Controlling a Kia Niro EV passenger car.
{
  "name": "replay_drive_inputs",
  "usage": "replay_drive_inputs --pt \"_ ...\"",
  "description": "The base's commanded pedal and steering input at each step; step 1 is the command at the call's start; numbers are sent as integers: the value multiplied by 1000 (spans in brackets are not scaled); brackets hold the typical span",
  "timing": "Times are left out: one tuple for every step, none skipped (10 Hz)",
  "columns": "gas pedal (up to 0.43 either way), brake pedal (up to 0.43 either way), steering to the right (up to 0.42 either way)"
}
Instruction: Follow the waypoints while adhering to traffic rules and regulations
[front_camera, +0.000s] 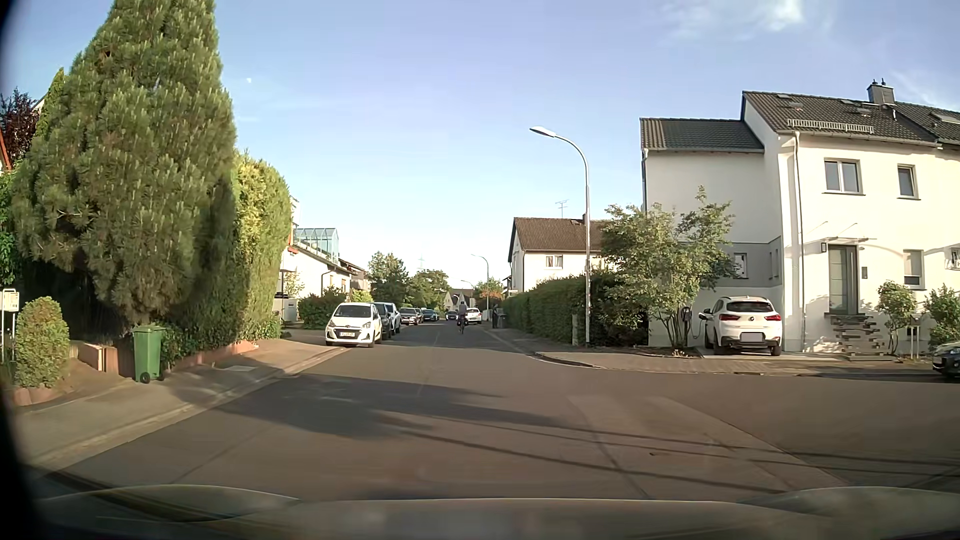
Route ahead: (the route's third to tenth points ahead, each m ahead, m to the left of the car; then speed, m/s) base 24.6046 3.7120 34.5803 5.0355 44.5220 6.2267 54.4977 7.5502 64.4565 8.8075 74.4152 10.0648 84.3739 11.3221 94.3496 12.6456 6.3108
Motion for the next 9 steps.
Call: replay_drive_inputs --pt "0 30 -44" --pt "0 30 -46" --pt "0 30 -45" --pt "0 30 -39" --pt "0 30 -31" --pt "0 30 -25" --pt "0 30 -24" --pt "0 30 -24" --pt "0 30 -24"
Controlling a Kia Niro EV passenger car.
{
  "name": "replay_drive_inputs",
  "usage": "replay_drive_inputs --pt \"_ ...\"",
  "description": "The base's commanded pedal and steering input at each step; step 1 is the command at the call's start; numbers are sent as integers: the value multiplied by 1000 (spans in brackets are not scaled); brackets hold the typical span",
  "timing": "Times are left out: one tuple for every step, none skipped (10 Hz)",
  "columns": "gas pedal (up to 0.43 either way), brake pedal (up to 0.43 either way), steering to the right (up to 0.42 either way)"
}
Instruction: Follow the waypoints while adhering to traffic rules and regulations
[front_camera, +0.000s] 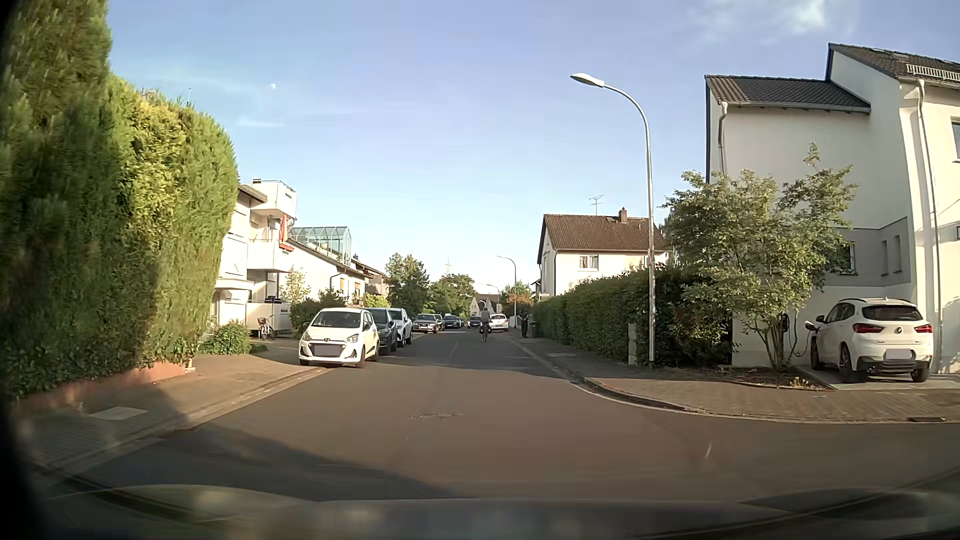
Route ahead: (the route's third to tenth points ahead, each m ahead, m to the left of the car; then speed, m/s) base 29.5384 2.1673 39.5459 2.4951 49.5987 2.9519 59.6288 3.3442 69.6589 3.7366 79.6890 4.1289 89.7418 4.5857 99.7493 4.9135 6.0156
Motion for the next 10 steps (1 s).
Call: replay_drive_inputs --pt "0 30 -23" --pt "0 30 -23" --pt "0 30 -22" --pt "0 30 -21" --pt "0 30 -19" --pt "0 30 -16" --pt "0 30 -14" --pt "0 30 -14" --pt "0 30 -13" --pt "0 30 -11"
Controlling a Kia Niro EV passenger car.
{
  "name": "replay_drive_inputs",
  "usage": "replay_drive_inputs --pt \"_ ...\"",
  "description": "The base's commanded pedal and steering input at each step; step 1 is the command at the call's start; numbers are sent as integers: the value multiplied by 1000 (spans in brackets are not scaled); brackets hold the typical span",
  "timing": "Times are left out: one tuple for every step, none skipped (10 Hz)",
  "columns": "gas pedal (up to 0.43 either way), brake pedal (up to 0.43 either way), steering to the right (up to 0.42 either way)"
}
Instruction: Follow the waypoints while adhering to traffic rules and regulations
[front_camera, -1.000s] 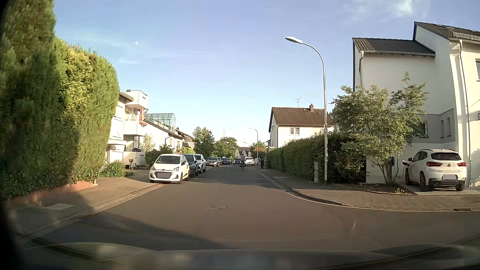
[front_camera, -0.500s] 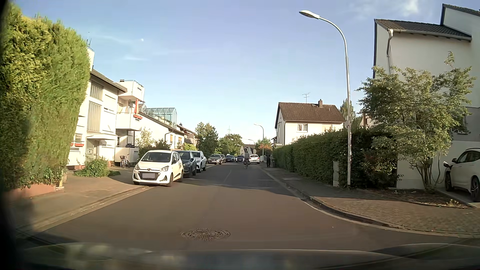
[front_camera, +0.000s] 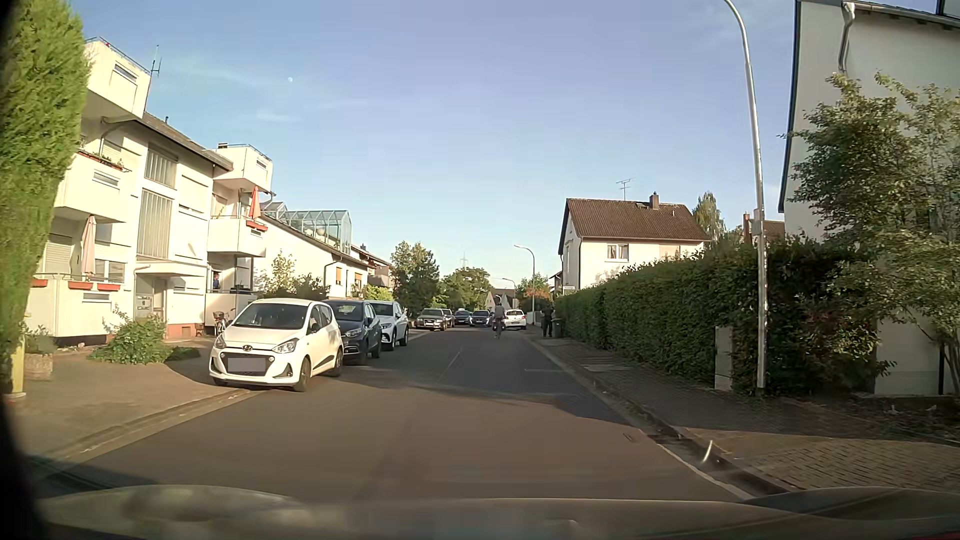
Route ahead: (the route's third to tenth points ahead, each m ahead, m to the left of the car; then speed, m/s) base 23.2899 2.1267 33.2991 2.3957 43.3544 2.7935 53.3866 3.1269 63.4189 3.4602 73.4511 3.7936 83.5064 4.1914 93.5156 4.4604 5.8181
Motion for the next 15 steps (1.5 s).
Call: replay_drive_inputs --pt "0 37 -10" --pt "0 30 -7" --pt "0 30 -4" --pt "0 30 -4" --pt "0 30 -2" --pt "0 30 -1" --pt "0 30 -1" --pt "0 30 -1" --pt "0 30 -1" --pt "0 30 -1" --pt "0 30 -1" --pt "0 30 -1" --pt "0 30 -1" --pt "0 30 -1" --pt "0 30 -1"
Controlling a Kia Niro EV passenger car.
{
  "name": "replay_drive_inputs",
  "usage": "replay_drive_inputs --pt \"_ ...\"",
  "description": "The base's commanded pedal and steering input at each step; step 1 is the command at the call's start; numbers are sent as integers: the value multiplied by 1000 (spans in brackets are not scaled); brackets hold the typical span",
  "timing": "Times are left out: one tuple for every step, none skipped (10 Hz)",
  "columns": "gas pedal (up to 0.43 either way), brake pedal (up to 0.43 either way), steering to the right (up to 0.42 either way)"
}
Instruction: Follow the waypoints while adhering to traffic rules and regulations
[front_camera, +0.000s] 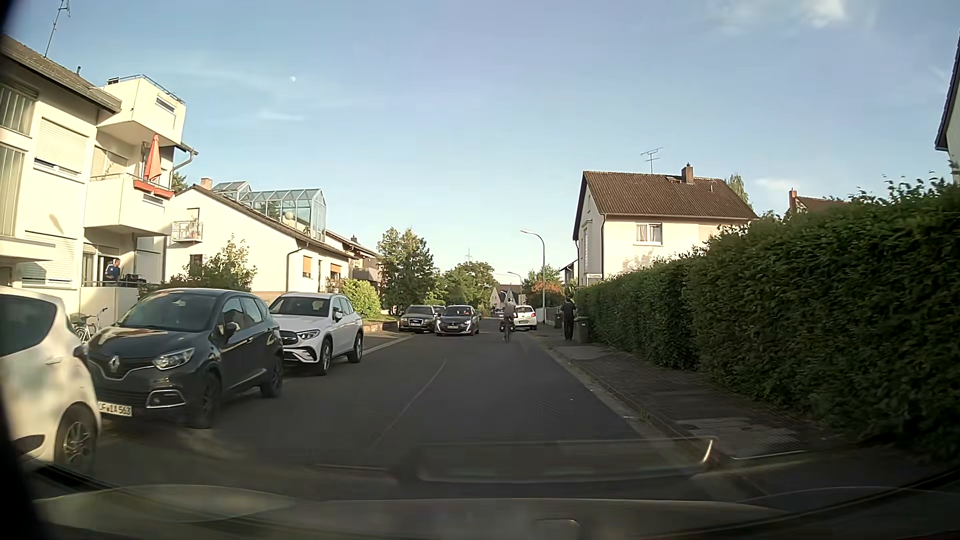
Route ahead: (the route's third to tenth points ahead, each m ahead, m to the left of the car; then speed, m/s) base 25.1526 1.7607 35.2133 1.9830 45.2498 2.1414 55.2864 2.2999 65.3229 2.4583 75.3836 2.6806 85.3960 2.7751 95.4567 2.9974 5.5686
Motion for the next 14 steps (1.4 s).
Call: replay_drive_inputs --pt "0 30 -1" --pt "0 30 -1" --pt "0 30 -1" --pt "0 30 -1" --pt "0 30 -1" --pt "0 30 0" --pt "0 30 3" --pt "0 30 5" --pt "0 30 5" --pt "0 30 5" --pt "0 30 5" --pt "0 30 3" --pt "0 30 -5" --pt "8 30 -14"
